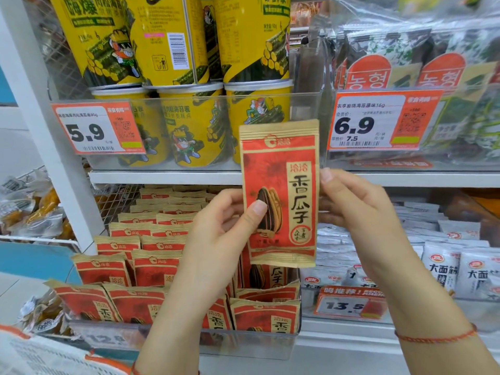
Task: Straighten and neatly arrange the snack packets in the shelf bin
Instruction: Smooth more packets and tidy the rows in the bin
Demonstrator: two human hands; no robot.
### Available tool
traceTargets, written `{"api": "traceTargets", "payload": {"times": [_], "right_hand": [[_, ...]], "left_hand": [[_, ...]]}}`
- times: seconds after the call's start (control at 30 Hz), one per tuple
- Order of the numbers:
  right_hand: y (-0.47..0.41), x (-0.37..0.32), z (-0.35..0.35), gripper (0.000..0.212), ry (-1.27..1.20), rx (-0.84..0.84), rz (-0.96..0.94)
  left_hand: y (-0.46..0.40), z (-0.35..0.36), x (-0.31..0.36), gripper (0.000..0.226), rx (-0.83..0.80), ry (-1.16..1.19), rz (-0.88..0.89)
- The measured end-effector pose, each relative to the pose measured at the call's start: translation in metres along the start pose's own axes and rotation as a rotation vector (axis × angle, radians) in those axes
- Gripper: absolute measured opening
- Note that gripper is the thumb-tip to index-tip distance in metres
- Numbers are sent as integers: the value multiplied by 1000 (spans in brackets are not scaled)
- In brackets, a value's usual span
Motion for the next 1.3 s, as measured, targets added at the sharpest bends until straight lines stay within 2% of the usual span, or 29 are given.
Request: {"api": "traceTargets", "payload": {"times": [0.2, 0.37, 0.43, 0.53, 0.8, 1.13, 1.3], "right_hand": [[4, -5, 7, 28, -34, -28, -37], [5, -13, 8, 20, -45, -22, -50], [5, -14, 11, 17, -25, -36, -48], [5, -12, 12, 24, -35, -13, -25], [4, -26, 6, 25, -27, 64, -73], [5, -26, 10, 19, -123, 39, -76], [6, -25, 8, 20, -127, 40, -79]], "left_hand": [[3, 3, 1, 32, -47, 150, -44], [5, 14, -21, 37, -165, 168, -218], [5, 14, -30, 37, -149, 175, -273], [5, 16, -35, 38, -138, 191, -321], [9, 25, -33, 33, -184, 227, -335], [7, 23, -41, 32, -121, 253, -361], [8, 24, -34, 50, -147, 282, -319]]}}
Point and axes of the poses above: each hand's wrist, its own y-axis away from the middle knuckle, its own z-axis out of the palm, x = y × z, the point moved 10 cm from there along -y, towards the middle knuckle, and after that the axes turned 4 degrees about x, right-handed, at the moved point
